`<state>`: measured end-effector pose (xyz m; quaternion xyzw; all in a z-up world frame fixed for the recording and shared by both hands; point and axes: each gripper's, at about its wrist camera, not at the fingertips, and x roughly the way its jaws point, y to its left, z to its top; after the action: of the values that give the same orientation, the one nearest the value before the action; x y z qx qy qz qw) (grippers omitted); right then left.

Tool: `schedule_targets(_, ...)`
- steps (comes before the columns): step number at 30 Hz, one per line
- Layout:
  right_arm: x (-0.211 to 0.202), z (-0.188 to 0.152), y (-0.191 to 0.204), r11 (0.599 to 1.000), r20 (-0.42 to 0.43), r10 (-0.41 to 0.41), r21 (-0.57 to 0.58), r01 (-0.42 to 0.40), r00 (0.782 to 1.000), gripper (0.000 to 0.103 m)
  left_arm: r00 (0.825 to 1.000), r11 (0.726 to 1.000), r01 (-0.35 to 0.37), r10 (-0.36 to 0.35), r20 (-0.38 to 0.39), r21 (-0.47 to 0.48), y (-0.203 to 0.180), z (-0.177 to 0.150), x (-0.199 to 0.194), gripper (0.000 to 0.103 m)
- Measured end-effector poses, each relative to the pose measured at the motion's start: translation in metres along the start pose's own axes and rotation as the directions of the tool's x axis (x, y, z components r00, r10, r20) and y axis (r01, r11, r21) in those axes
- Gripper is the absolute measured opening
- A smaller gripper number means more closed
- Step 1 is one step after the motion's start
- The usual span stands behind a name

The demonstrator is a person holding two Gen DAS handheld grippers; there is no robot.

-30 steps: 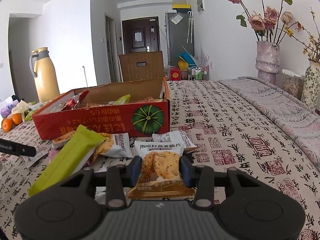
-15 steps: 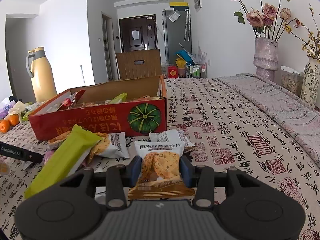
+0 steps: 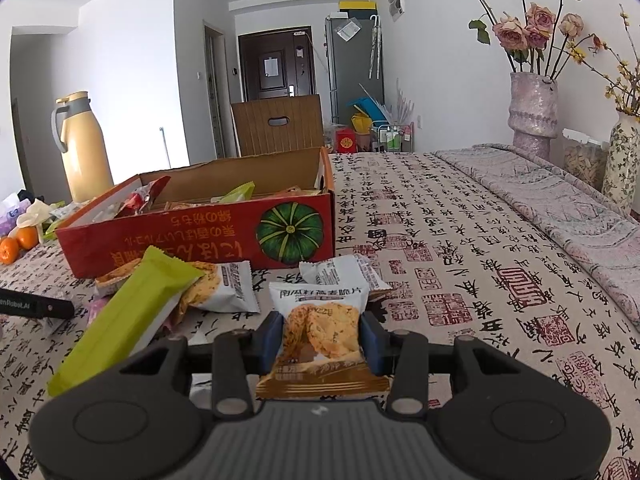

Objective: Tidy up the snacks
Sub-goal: 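Grasp a white printed packet with the left tool while the right tool holds the biscuit packet, then carry both packets over the box and open both tools to drop them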

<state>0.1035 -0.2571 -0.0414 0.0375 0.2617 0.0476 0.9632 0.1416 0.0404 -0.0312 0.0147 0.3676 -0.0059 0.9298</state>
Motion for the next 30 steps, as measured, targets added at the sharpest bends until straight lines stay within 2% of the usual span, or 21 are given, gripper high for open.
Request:
schedule_targets(15,-0.010,0.007,0.009,1.000,0.029,0.019,-0.010,-0.019,0.999,0.041,0.996,1.000,0.027,-0.026,0.088,-0.014,-0.010,0.000,-0.027,0.056)
schedule_targets(24,-0.009,0.031,0.019,0.999,0.088,0.050,-0.018,-0.049,0.995,0.041,0.983,0.998,0.053,-0.045,0.177,-0.045,-0.023,0.025,-0.042,0.056)
schedule_targets(30,0.006,0.052,0.029,0.997,0.115,0.071,-0.032,-0.068,0.991,0.041,0.973,0.997,0.066,-0.054,0.226,-0.046,-0.033,0.050,-0.046,0.057)
